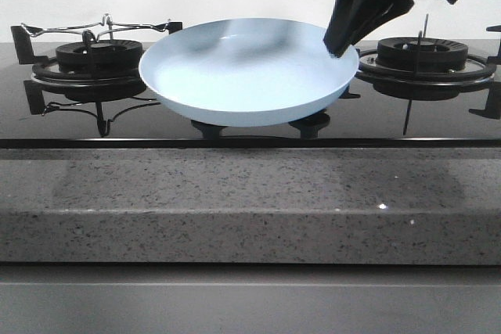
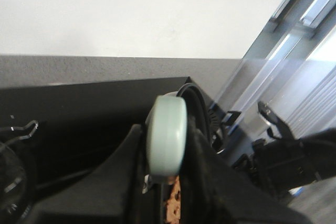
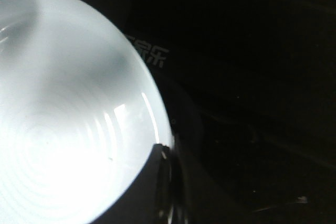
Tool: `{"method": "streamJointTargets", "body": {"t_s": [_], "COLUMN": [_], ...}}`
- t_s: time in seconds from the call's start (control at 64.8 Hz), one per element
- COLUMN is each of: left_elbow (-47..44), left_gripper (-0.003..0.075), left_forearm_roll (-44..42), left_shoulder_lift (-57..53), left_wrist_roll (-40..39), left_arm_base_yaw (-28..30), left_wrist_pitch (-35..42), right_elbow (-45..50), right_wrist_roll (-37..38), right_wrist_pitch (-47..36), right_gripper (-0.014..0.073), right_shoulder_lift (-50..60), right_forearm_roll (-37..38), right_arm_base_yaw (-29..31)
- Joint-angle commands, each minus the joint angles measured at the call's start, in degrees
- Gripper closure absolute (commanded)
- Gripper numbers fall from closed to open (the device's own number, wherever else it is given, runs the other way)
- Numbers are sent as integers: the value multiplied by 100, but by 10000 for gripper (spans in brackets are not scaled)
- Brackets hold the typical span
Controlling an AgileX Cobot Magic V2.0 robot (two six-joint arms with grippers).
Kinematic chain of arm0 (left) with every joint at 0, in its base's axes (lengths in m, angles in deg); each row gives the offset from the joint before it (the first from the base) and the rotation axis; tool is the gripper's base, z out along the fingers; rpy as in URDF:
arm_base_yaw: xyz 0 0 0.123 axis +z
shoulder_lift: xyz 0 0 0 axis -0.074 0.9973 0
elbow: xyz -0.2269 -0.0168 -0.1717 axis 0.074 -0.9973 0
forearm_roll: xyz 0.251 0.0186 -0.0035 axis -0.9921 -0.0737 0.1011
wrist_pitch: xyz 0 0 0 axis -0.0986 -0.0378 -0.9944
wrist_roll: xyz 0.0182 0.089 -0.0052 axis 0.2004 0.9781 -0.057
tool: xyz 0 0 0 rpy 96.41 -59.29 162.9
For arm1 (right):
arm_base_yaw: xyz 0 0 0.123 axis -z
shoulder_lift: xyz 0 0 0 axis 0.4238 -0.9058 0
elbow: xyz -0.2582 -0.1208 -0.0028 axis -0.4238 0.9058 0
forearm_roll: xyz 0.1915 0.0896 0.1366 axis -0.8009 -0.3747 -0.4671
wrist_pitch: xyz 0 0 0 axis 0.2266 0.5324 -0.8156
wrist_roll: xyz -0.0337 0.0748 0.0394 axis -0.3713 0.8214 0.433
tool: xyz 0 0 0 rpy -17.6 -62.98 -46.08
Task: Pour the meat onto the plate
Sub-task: 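Tilt the pan with the left gripper to pour meat onto the plate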
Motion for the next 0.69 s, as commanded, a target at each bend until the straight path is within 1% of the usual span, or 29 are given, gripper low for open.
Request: {"method": "streamJointTargets", "body": {"t_s": [0.0,0.062,0.154,0.278,0.386,0.463,0.571,0.679], "left_elbow": [159,159,169,169,169,169,169,169], "left_gripper": [741,741,741,741,741,741,741,741], "left_forearm_roll": [252,231,215,-196,-597,-886,-1496,-2206], "left_shoulder_lift": [-287,-327,-401,-622,-815,-893,-921,-921], "left_wrist_roll": [398,683,1345,1954,2183,2183,2183,2183], "left_arm_base_yaw": [-346,-558,-956,-1504,-2052,-2438,-2970,-3491], "left_wrist_pitch": [506,749,1039,1547,2107,2428,2814,3405], "right_elbow": [-146,-146,-146,-146,-146,-146,-146,-146], "right_wrist_roll": [-49,-49,-49,-49,-49,-49,-49,-49], "right_wrist_pitch": [-278,-278,-278,-278,-278,-278,-278,-278], "right_gripper": [663,663,663,663,663,663,663,663], "right_shoulder_lift": [296,296,296,296,296,296,296,296], "right_forearm_roll": [-142,-142,-142,-142,-142,-142,-142,-142], "right_arm_base_yaw": [0,0,0,0,0,0,0,0]}}
